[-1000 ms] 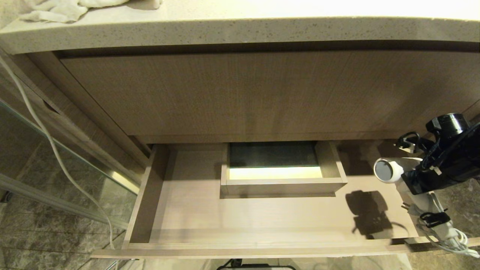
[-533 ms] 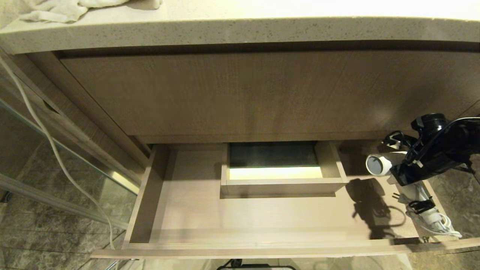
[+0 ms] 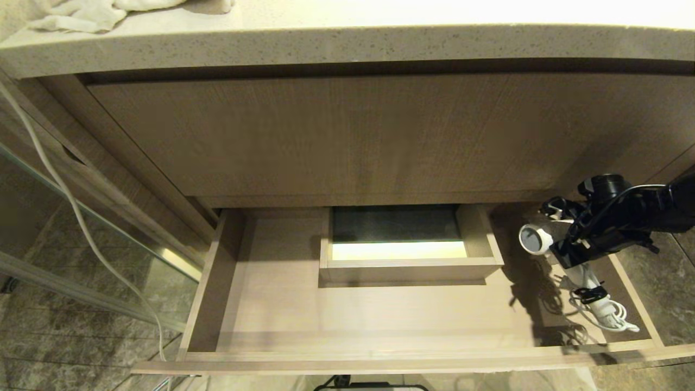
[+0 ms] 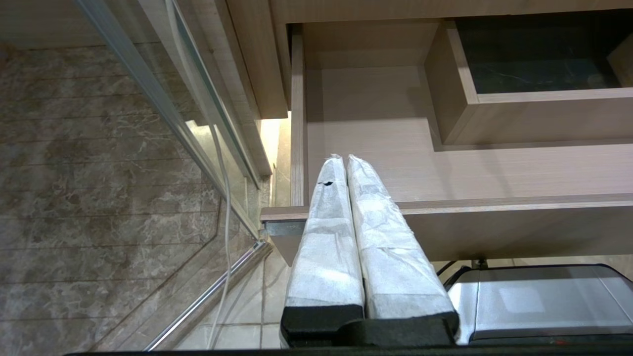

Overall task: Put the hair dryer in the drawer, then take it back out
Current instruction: Put it into the drawer

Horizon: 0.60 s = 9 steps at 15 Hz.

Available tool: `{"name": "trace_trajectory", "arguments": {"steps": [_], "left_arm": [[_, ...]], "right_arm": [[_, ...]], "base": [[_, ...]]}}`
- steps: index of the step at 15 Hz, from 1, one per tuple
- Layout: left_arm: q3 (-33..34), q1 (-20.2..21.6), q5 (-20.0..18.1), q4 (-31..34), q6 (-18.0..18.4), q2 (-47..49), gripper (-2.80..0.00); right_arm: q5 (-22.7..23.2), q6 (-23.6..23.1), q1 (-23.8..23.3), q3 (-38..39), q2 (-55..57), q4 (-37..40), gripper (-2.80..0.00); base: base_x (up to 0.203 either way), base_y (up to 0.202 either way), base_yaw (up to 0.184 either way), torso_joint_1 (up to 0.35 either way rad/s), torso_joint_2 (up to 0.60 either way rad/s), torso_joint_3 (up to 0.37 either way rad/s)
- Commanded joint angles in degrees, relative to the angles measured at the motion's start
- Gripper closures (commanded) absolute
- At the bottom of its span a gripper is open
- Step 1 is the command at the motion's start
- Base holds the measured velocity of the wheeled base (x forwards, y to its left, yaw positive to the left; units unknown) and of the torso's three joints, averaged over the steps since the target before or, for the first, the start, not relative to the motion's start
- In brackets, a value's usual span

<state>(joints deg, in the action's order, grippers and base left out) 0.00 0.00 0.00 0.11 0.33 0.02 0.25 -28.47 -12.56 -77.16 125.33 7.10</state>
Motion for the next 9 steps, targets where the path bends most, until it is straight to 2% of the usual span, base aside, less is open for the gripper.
{"name": "trace_trajectory", "arguments": {"steps": [1, 4, 9], "left_arm": [[0.1, 0.0, 0.0, 0.0, 0.0, 0.1, 0.0], [0.1, 0.0, 0.0, 0.0, 0.0, 0.1, 0.0], [0.1, 0.0, 0.0, 0.0, 0.0, 0.0, 0.0]], "right_arm": [[0.1, -0.8, -0.1, -0.4, 2.7, -1.9, 0.0], [0.3, -2.8, -0.5, -2.9, 5.5, -3.4, 0.0], [0.4, -6.0, -0.8, -9.6, 13.6, -10.2, 0.0]], "base": [[0.0, 0.0, 0.0, 0.0, 0.0, 0.0], [0.0, 0.0, 0.0, 0.0, 0.0, 0.0], [0.0, 0.0, 0.0, 0.0, 0.0, 0.0]]}}
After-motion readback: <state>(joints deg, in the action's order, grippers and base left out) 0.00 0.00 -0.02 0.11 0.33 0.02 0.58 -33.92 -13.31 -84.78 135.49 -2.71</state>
